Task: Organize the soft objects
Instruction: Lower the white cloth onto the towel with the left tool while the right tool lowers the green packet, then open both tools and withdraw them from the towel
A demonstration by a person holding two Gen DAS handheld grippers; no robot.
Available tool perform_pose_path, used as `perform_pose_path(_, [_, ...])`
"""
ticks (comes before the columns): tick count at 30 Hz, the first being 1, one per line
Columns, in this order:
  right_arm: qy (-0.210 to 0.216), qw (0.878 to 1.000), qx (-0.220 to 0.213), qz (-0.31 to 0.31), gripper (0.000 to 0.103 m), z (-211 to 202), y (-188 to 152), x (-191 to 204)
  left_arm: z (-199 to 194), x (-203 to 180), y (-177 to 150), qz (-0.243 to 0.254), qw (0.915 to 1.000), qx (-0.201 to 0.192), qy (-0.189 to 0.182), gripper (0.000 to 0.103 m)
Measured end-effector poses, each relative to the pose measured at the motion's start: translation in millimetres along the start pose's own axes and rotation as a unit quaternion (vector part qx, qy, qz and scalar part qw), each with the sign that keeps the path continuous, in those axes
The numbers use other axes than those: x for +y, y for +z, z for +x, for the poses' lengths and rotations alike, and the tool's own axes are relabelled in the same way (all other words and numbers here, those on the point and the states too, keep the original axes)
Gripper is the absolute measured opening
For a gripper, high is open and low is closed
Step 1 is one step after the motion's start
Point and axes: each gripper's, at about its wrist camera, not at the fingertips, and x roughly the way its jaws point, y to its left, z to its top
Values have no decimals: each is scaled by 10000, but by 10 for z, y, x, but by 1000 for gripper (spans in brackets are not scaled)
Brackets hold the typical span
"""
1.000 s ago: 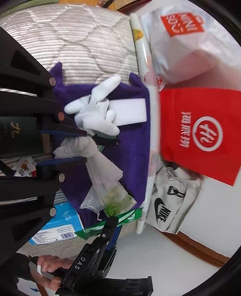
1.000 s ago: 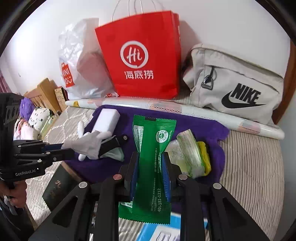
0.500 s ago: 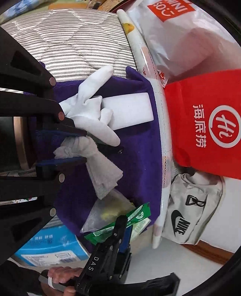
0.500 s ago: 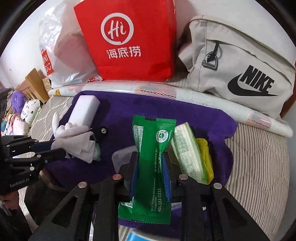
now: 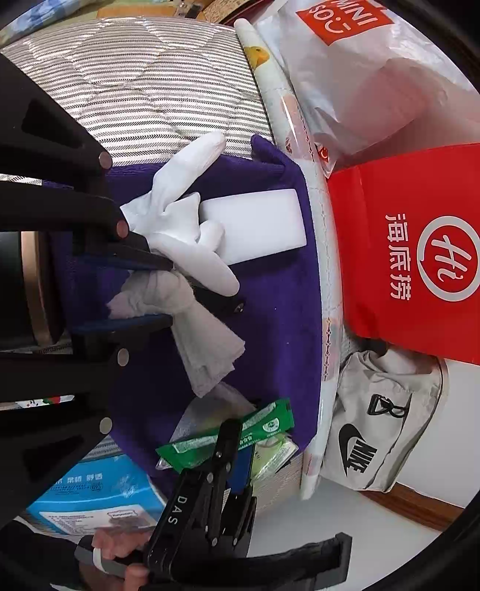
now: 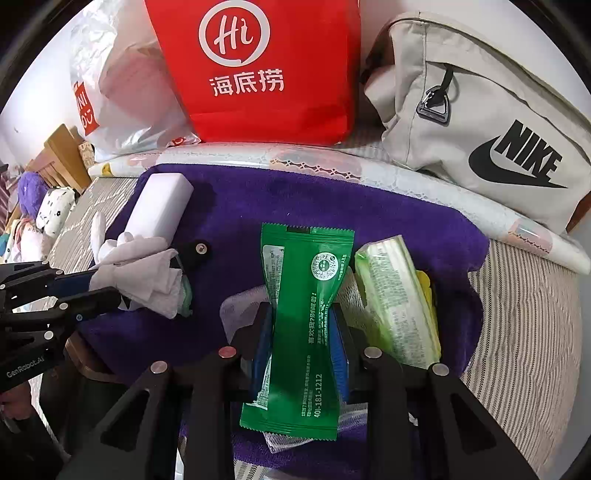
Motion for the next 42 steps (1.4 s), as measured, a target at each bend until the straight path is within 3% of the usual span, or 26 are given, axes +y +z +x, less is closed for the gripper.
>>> perform_pose_path(1, [24,10000,7,-29,38,-2,-4,8,-9,0,-6,20,10000,12,1,24])
perform_pose_path(3, [11,10000,-60,-48,57,-18,-4,27,-36,9,-15,12,10000,24,37,32])
perform_pose_path(6, [32,9997,-222,0,74,-70,-7,27,-112,51,-34,-73,10000,-31,4,40])
perform_pose_path(16, [-7,9987,-482,187,74,-451,-87,-2,-466,191,-167,-321,9990,-280,146,44])
perform_pose_path(23, [86,9972,-735,117,74,-912,-398,142,-793,139,-416,-369,9977,-569,88,44])
perform_pose_path(30, [391,9958,-831,60,74,-1256,-893,375,-1158,22,-869,-171,9969,-757,115,44])
perform_pose_path(42, [476,9957,-781,166,74,-1536,-1625,605,-1204,-102,-1791,71,9989,-391,-247,44])
